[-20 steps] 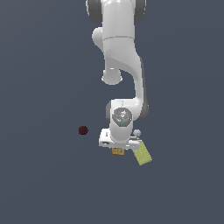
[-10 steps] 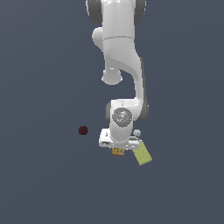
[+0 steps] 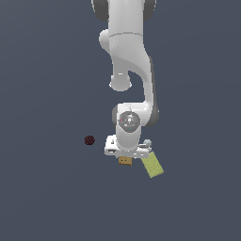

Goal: Pick up a designated object from a clutter of objects.

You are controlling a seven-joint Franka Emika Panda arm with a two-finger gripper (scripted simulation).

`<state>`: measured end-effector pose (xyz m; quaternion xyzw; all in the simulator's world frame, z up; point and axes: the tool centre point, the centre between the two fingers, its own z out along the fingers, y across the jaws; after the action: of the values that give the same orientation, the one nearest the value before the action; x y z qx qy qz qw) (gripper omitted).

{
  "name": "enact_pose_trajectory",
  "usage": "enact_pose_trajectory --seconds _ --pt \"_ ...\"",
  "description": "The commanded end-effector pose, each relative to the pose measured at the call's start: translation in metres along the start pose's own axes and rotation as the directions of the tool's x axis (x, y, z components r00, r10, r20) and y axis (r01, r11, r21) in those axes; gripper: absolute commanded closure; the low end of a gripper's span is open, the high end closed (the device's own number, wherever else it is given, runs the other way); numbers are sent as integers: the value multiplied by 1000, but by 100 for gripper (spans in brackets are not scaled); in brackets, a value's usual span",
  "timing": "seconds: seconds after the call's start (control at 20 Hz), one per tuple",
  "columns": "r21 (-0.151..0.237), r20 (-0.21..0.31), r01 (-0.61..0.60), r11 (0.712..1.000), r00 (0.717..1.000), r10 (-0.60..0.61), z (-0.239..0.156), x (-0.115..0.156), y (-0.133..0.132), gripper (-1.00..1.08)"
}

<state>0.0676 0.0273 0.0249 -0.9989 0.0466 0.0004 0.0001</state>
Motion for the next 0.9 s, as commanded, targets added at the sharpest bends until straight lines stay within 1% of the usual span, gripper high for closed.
enact_pose_trajectory --seconds 0.0,0.35,0.85 --pt "0 -2 0 1000 1000 0 -10 -3 5 108" --pt "0 -2 0 1000 1000 0 -50 -21 28 108" --pt "1 -1 -1 1000 1000 1 -130 -55 74 108"
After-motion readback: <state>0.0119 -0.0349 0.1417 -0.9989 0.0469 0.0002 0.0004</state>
